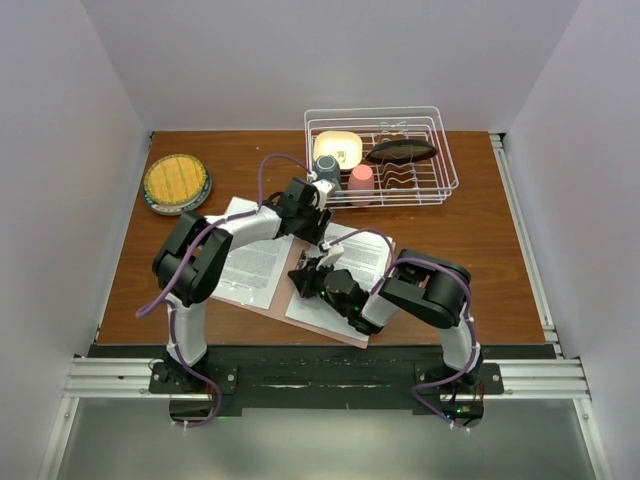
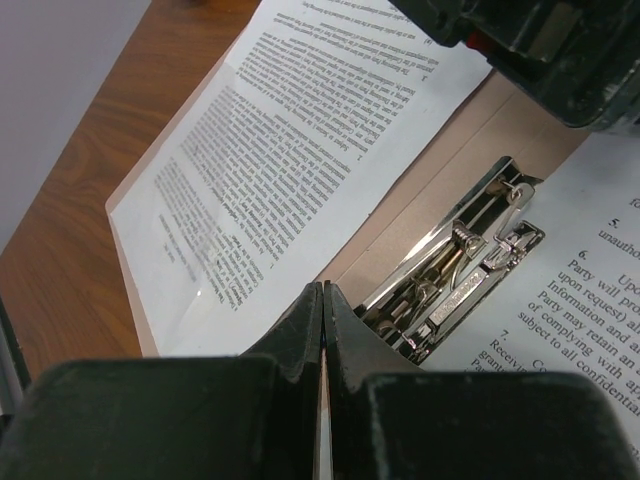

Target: Put the files into the folder

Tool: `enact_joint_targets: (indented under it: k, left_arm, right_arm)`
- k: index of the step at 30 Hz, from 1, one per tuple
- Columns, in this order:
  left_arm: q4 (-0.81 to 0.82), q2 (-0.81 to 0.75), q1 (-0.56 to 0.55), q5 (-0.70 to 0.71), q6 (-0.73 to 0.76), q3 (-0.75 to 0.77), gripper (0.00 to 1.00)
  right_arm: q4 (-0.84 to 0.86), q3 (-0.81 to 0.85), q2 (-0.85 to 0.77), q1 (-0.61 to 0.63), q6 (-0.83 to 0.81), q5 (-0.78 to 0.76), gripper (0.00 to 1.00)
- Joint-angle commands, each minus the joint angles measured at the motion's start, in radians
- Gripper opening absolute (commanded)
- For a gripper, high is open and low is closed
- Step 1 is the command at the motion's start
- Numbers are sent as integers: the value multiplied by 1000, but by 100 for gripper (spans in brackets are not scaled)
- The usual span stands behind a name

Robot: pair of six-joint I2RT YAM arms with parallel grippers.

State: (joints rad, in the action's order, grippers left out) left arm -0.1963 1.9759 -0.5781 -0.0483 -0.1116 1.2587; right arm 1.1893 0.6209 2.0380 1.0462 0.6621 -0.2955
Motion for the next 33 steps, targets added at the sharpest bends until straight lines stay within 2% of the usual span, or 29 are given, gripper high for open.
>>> enact_joint_targets:
  k: [1,5,16,33]
  left_arm:
    - [-204,95,7,-44,-23,-76,68]
    - [-203,97,6,-44,-23,-73,68]
    - [-210,97,12,-47,-22,-67,67]
    - [-212,101,30,-51,-23,-64,66]
  right_arm:
    - [-499,-75,54,17,-45,-94,0]
    - [-628,-44,44,31,-52,-152,0]
    - [-767,13,88,31,-12,-186,0]
    - [-718,-52,106,54,99,-191,0]
